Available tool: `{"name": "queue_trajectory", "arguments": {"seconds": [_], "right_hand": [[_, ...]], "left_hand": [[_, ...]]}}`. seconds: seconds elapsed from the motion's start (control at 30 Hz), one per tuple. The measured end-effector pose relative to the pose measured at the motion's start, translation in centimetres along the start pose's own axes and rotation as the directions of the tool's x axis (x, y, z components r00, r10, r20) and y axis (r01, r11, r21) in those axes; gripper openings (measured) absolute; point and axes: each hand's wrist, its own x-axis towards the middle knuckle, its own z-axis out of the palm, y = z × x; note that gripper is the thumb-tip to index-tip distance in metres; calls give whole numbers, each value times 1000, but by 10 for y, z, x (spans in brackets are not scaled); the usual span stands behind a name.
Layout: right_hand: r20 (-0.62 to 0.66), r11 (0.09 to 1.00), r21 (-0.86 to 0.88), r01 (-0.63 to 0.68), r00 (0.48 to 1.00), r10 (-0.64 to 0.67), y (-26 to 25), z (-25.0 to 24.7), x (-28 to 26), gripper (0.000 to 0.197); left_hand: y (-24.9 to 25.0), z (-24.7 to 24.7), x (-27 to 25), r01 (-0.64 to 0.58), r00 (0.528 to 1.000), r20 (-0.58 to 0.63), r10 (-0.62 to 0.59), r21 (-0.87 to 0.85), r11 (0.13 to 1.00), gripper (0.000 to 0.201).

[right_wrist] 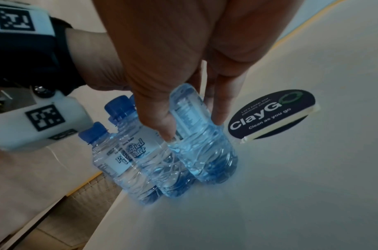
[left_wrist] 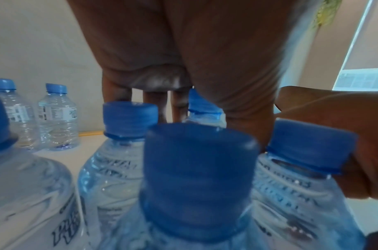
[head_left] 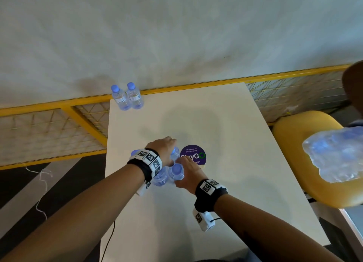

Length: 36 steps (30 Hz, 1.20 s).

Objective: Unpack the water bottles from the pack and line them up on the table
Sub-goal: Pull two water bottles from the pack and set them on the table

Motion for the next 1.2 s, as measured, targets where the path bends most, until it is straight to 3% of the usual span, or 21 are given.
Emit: {"name": "queue_trajectory", "arguments": {"seconds": [0.23, 0.6, 0.8, 0.97, 1.07, 1.2], "right_hand": [[-33, 999, -21, -30, 999, 29, -1, 8, 2, 71], [-3, 999, -42, 5, 1000, -5, 7, 10, 6, 80], [9, 1000, -22, 19, 1000, -19, 17, -7, -4, 87], [-25, 999, 31, -7, 1000, 8, 60, -42, -40, 88], [-75, 994, 82, -74, 994, 80, 106, -81, -79, 62], [-153, 965, 119, -235, 956, 251, 194, -150, -144, 27]], "left_hand": [[-4, -4, 8, -29, 998, 63, 24, 80, 996, 53], [-5, -16, -1, -35, 988, 152, 33, 10, 999, 41], [8, -47, -18, -21, 996, 83, 24, -38, 999, 64], [78, -73, -26, -122, 992, -49, 117, -102, 987, 51], [146, -67, -18, -215, 976, -77, 203, -219, 952, 40], [255, -42, 6, -308, 950, -52, 307, -299, 903, 40]]}}
